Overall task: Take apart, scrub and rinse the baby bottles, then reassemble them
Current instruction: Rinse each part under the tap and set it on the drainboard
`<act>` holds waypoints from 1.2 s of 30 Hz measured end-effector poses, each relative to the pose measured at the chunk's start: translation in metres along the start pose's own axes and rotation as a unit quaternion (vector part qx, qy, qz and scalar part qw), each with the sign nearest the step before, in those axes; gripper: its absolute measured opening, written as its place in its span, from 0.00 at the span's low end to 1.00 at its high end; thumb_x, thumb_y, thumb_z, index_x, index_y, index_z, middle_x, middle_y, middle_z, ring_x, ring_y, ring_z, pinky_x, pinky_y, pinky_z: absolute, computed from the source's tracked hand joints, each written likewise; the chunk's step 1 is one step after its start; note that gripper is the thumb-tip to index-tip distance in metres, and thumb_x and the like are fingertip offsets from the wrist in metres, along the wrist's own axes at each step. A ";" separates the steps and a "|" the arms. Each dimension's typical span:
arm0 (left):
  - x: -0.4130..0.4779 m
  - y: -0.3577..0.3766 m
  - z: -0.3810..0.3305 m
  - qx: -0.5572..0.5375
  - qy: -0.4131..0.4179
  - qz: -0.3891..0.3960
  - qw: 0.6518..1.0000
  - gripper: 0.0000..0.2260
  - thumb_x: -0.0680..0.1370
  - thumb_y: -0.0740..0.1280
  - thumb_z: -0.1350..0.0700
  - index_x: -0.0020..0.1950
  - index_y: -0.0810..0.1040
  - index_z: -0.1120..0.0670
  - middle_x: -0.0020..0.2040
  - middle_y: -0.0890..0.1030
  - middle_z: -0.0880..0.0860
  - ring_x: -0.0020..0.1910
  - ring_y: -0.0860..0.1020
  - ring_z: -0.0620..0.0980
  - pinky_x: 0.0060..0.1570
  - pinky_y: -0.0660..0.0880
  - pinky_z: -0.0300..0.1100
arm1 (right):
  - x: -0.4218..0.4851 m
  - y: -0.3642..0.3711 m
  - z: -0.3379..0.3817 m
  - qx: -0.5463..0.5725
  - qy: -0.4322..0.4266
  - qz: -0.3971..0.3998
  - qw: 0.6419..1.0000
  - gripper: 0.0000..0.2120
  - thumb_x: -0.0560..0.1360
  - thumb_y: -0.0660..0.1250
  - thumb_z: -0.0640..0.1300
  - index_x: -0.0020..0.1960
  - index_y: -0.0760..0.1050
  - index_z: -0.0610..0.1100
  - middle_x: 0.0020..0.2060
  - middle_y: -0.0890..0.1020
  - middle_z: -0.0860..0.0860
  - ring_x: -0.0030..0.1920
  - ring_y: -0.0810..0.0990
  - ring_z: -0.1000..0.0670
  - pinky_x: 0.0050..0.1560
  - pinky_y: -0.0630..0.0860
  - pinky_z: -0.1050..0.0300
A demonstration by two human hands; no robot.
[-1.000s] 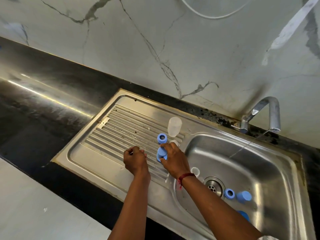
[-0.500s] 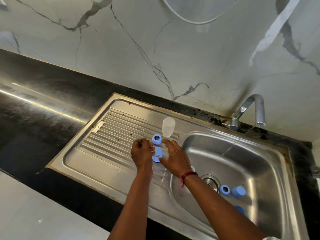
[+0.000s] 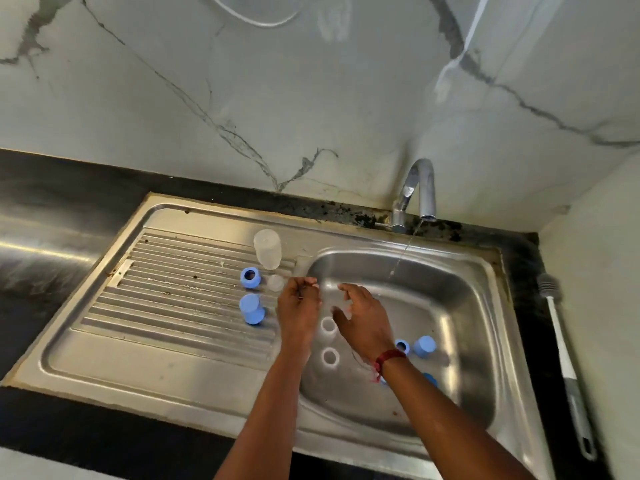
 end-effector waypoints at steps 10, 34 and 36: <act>-0.020 0.099 0.048 0.104 -0.102 0.173 0.974 0.05 0.79 0.65 0.62 0.47 0.78 0.54 0.41 0.80 0.53 0.38 0.77 0.49 0.37 0.75 0.43 | -0.025 -0.034 -0.139 -0.027 0.177 0.023 0.984 0.14 0.75 0.67 0.40 0.61 0.78 0.43 0.56 0.82 0.47 0.56 0.80 0.45 0.57 0.77 0.52; 0.008 0.017 0.119 0.070 -0.165 -0.012 0.984 0.36 0.67 0.59 0.21 0.66 0.76 0.42 0.61 0.81 0.48 0.61 0.79 0.51 0.65 0.73 0.57 | 0.014 0.082 -0.106 -0.073 0.021 0.218 0.973 0.31 0.74 0.68 0.40 0.75 0.65 0.52 0.68 0.71 0.50 0.65 0.74 0.46 0.62 0.73 0.53; 0.007 0.017 0.118 0.055 -0.167 -0.002 0.984 0.35 0.67 0.59 0.22 0.67 0.76 0.41 0.62 0.81 0.48 0.62 0.79 0.51 0.66 0.73 0.57 | 0.020 0.097 -0.096 -0.088 -0.003 0.249 0.965 0.34 0.73 0.70 0.39 0.76 0.63 0.52 0.69 0.70 0.49 0.67 0.72 0.45 0.64 0.73 0.51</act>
Point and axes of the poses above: each hand's wrist, its own x-axis towards the middle knuckle, its own y-axis out of the palm, z = x × y, the point moved 10 cm from there along x, towards the middle knuckle
